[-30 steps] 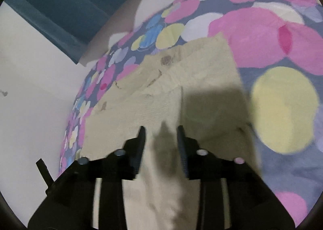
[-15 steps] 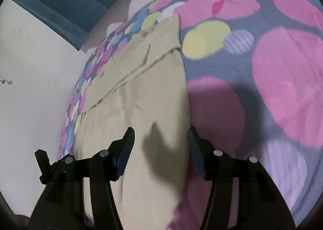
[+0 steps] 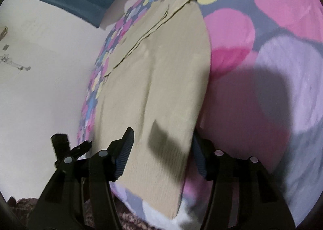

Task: Fold small clothes

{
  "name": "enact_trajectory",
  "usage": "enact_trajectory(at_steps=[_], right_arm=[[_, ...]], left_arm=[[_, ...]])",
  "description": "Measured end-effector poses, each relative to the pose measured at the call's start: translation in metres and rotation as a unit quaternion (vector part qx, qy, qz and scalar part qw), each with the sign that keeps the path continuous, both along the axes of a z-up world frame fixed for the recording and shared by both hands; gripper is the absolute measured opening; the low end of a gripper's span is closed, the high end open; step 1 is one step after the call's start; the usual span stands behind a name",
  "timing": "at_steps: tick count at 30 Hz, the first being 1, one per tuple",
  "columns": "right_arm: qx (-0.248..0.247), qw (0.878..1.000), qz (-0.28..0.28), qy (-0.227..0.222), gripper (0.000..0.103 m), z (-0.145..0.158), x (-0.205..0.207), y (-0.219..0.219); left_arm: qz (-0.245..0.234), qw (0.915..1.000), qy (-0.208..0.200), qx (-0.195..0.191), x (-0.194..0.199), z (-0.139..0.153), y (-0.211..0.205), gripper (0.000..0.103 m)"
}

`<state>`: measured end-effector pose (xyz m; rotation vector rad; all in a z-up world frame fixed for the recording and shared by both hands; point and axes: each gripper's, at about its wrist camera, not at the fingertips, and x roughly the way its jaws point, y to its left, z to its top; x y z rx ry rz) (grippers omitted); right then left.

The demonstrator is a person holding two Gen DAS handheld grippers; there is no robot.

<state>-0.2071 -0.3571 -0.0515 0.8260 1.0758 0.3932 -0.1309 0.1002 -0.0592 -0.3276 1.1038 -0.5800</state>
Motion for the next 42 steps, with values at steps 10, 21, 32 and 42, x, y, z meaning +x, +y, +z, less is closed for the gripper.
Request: enact_trajectory(at_steps=[10, 21, 32, 42], right_arm=[[0.014, 0.998, 0.056, 0.003, 0.048, 0.004, -0.03, 0.019], [0.012, 0.997, 0.06, -0.057, 0.005, 0.043, 0.002, 0.024], [0.054, 0.997, -0.022, -0.048, 0.005, 0.023, 0.128, -0.024], [0.079, 0.995, -0.054, 0.01, 0.015, -0.033, 0.175, -0.038]], left_arm=[[-0.032, 0.9993, 0.018, -0.012, -0.013, -0.009, -0.02, 0.017], [0.005, 0.9981, -0.025, -0.056, -0.004, 0.029, -0.001, 0.004], [0.034, 0.996, -0.054, -0.063, 0.12, 0.03, -0.025, 0.004], [0.008, 0.9984, -0.036, -0.042, 0.164, -0.003, -0.032, 0.014]])
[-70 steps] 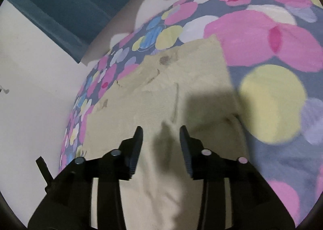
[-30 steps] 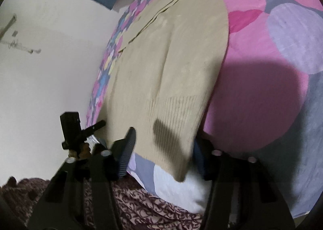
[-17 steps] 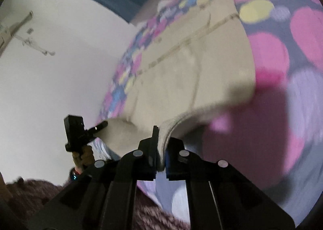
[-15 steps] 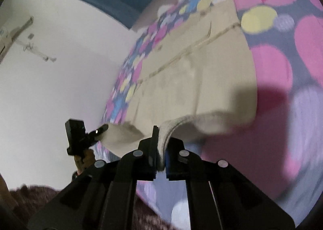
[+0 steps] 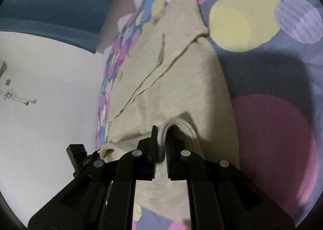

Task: Fold small clothes

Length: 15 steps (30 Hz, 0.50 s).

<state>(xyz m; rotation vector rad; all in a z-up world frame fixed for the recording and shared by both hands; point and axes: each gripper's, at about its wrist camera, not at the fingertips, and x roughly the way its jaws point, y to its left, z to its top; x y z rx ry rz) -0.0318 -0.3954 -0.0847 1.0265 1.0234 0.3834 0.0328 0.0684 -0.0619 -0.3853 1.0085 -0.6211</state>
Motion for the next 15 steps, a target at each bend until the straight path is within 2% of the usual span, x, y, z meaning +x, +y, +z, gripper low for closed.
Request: enact_trajectory(at_steps=[2, 3, 4, 7, 9, 15], right_arm=[[0.009, 1.0, -0.001, -0.011, 0.023, 0.003, -0.003, -0.004], [0.006, 1.0, -0.001, -0.016, 0.03, 0.006, -0.004, -0.006], [0.001, 1.0, -0.001, -0.023, 0.034, 0.01, -0.004, -0.006], [-0.029, 0.999, 0.002, -0.039, 0.04, 0.022, -0.005, -0.011], [-0.052, 0.998, 0.006, -0.041, 0.041, 0.025, -0.002, -0.011], [-0.056, 0.997, 0.012, -0.046, 0.041, 0.02, 0.012, -0.01]], left_arm=[[-0.002, 1.0, -0.006, 0.0, -0.002, 0.008, 0.006, 0.036], [0.008, 0.9999, -0.012, 0.002, -0.004, 0.013, 0.012, 0.056], [0.022, 0.9994, -0.027, -0.002, -0.006, 0.021, 0.022, 0.063], [0.025, 0.9986, -0.046, 0.004, -0.004, 0.033, 0.036, 0.063], [0.017, 0.9984, -0.051, 0.021, 0.002, 0.034, 0.036, 0.063], [-0.058, 0.9951, -0.052, 0.061, 0.024, 0.024, 0.007, 0.063]])
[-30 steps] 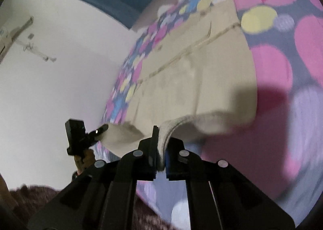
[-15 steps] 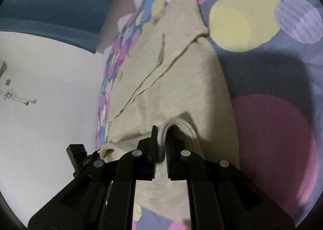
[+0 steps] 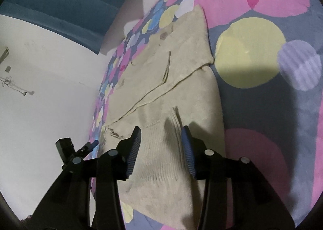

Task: Fold small clothes
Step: 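Lift the hem with both grippers and fold it toward the collar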

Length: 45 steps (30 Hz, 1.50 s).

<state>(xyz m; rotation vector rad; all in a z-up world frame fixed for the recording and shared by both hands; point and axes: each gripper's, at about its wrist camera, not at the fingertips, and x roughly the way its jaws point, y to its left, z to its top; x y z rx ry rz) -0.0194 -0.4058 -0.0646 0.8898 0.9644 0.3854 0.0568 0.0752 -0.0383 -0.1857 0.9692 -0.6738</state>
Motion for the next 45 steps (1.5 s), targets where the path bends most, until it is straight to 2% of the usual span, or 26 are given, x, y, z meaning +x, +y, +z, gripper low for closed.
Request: enact_trajectory(at_steps=[4, 8, 12, 18, 22, 26, 29, 32, 33, 35, 37, 38, 45], right_arm=[[-0.012, 1.0, 0.005, 0.006, 0.041, -0.004, 0.006, 0.0], [-0.022, 1.0, 0.01, 0.007, 0.041, -0.004, 0.0, -0.004], [-0.024, 1.0, 0.017, 0.006, 0.042, -0.006, 0.001, -0.003], [-0.027, 0.999, 0.033, 0.003, 0.042, -0.005, 0.004, 0.003], [-0.04, 0.998, 0.045, 0.0, 0.043, -0.002, 0.006, 0.009], [-0.049, 0.997, 0.057, 0.005, 0.043, -0.004, 0.01, 0.016], [-0.044, 0.997, 0.06, 0.006, 0.043, -0.006, 0.013, 0.018], [-0.056, 0.996, 0.065, 0.005, 0.042, -0.003, 0.014, 0.024], [-0.065, 0.996, 0.067, 0.004, 0.04, -0.002, 0.014, 0.026], [-0.083, 0.994, 0.073, 0.005, 0.026, 0.0, 0.015, 0.031], [-0.099, 0.992, 0.078, 0.006, 0.008, -0.001, 0.015, 0.035], [-0.11, 0.991, 0.079, 0.006, 0.005, -0.001, 0.014, 0.038], [-0.133, 0.988, 0.074, -0.029, 0.004, 0.016, 0.005, 0.045]], left_arm=[[-0.015, 0.9995, 0.013, 0.026, 0.012, -0.013, -0.011, 0.063], [-0.026, 0.9989, 0.036, 0.016, 0.021, -0.022, -0.015, 0.063], [-0.039, 0.9981, 0.038, 0.029, 0.024, -0.027, -0.02, 0.063], [-0.044, 0.998, 0.04, 0.019, 0.027, -0.023, -0.019, 0.062], [-0.049, 0.9978, 0.029, 0.033, 0.025, -0.021, -0.022, 0.052], [-0.051, 0.9976, 0.024, 0.041, 0.024, -0.023, -0.024, 0.05], [-0.051, 0.9974, 0.023, 0.046, 0.022, -0.024, -0.026, 0.044], [-0.055, 0.9968, 0.019, 0.055, 0.019, -0.024, -0.029, 0.034], [-0.056, 0.9964, 0.014, 0.062, 0.018, -0.023, -0.031, 0.028], [-0.056, 0.9955, 0.007, 0.076, 0.016, -0.023, -0.033, 0.018], [-0.053, 0.9953, 0.001, 0.081, 0.015, -0.022, -0.034, 0.006], [-0.05, 0.9954, -0.002, 0.082, 0.014, -0.02, -0.034, 0.006], [-0.04, 0.9963, -0.023, 0.072, 0.004, -0.007, -0.03, 0.005]])
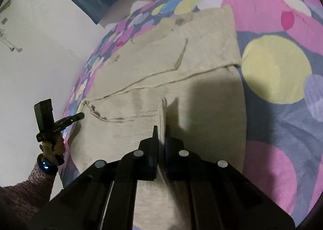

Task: Fold small clothes
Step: 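Lift the hem with both grippers and fold it toward the collar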

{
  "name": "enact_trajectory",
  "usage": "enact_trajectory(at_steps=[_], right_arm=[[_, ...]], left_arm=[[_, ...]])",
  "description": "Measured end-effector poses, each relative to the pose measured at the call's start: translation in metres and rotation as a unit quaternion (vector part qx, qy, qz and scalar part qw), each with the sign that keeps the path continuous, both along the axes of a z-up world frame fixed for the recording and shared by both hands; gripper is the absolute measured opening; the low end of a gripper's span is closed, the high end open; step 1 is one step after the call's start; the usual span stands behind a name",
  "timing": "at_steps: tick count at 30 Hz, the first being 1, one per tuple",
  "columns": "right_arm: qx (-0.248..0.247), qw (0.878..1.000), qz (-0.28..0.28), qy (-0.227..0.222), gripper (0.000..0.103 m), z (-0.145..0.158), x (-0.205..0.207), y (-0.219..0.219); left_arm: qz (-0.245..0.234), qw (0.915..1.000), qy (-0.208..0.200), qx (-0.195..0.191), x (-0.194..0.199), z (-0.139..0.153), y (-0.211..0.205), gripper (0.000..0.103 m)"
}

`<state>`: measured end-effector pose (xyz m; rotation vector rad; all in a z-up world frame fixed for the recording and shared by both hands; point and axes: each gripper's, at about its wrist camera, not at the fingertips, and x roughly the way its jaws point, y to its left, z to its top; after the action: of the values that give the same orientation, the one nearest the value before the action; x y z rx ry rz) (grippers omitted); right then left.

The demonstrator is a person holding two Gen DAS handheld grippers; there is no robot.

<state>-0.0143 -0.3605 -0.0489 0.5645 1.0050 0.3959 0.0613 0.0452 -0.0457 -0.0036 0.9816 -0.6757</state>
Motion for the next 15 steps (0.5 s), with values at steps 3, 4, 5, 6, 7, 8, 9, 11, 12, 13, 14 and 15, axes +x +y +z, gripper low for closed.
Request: enact_trajectory(at_steps=[3, 4, 5, 6, 7, 8, 9, 11, 12, 13, 14, 15], right_arm=[[0.001, 1.0, -0.003, -0.006, 0.004, 0.004, 0.0, -0.003], [0.001, 1.0, -0.004, -0.005, 0.004, 0.004, 0.0, -0.004], [0.0, 1.0, -0.008, -0.004, 0.004, 0.003, 0.001, -0.005], [0.003, 1.0, -0.009, -0.001, 0.004, 0.002, 0.001, -0.006], [0.006, 1.0, -0.01, 0.0, 0.004, 0.0, 0.001, -0.007], [0.008, 1.0, -0.011, 0.002, 0.004, -0.001, 0.001, -0.007], [0.01, 1.0, -0.012, 0.003, 0.004, -0.002, 0.0, -0.008], [0.016, 1.0, -0.014, 0.006, 0.004, -0.004, 0.0, -0.009], [0.017, 1.0, -0.014, 0.008, 0.004, -0.005, 0.001, -0.009], [0.017, 1.0, -0.013, 0.009, 0.004, -0.006, 0.001, -0.01], [0.016, 1.0, -0.012, 0.011, 0.004, -0.008, 0.002, -0.011], [0.017, 1.0, -0.011, 0.013, 0.004, -0.009, 0.003, -0.011]], left_arm=[[-0.001, 1.0, -0.005, 0.007, 0.0, 0.0, -0.001, 0.005], [-0.002, 1.0, 0.0, 0.002, 0.003, -0.002, -0.001, 0.005], [-0.001, 1.0, 0.005, -0.002, 0.005, -0.003, 0.0, 0.005], [0.0, 0.9999, 0.01, -0.005, 0.007, -0.005, 0.001, 0.005], [-0.001, 0.9998, 0.017, -0.008, 0.01, -0.007, 0.001, 0.005], [-0.003, 0.9997, 0.022, -0.01, 0.01, -0.01, 0.001, 0.005], [-0.005, 0.9996, 0.027, -0.011, 0.012, -0.012, 0.0, 0.005], [-0.008, 0.9992, 0.037, -0.01, 0.012, -0.016, -0.001, 0.006], [-0.01, 0.9991, 0.04, -0.011, 0.012, -0.017, -0.001, 0.007], [-0.01, 0.9991, 0.041, -0.009, 0.013, -0.018, -0.001, 0.008], [-0.009, 0.999, 0.043, -0.009, 0.013, -0.019, -0.001, 0.008], [-0.01, 0.9989, 0.044, -0.01, 0.013, -0.02, -0.001, 0.008]])
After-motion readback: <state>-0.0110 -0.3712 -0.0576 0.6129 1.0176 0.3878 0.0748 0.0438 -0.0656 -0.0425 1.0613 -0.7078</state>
